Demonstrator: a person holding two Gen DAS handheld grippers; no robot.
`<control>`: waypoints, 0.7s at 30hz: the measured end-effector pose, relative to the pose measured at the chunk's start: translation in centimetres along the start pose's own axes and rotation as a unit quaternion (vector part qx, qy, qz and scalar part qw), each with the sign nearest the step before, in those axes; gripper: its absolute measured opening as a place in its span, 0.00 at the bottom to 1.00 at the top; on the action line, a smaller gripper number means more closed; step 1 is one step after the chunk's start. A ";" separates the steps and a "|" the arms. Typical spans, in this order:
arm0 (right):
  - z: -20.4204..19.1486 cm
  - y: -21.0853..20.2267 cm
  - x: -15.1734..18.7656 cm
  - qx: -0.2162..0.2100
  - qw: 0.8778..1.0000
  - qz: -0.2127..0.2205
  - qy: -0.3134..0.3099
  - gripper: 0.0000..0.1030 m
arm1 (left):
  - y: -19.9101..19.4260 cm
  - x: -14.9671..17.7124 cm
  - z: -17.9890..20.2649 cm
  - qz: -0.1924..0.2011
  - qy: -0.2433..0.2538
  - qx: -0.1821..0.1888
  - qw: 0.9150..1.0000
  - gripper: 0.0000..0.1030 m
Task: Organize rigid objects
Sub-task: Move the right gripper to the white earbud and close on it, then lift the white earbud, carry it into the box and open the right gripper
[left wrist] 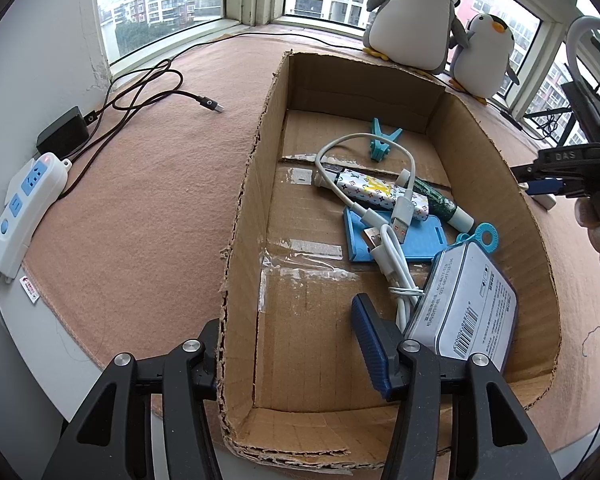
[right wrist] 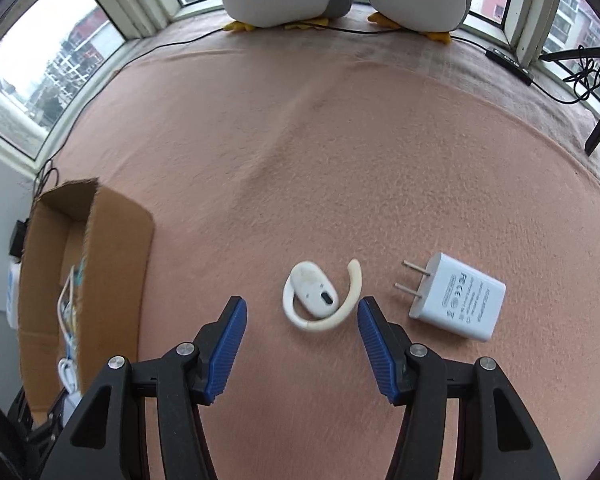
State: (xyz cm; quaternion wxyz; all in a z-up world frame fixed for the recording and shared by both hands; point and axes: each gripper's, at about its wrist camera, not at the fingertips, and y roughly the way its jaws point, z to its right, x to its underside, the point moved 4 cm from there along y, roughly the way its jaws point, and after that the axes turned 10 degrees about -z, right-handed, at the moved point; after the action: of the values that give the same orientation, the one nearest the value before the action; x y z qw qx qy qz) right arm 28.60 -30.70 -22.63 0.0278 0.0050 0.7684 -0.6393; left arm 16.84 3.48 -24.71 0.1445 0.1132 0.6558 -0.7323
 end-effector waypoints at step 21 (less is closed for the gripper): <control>-0.4 0.6 -0.5 0.069 0.997 -0.007 -0.022 0.34 | 0.1 0.0 0.2 0.000 0.000 0.001 1.000 0.55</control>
State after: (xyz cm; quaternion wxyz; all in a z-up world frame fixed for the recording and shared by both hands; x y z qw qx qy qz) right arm 29.14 -30.14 -23.10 0.0401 -0.0127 0.7215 -0.6911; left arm 16.91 3.25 -24.72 0.1446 0.1131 0.6548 -0.7332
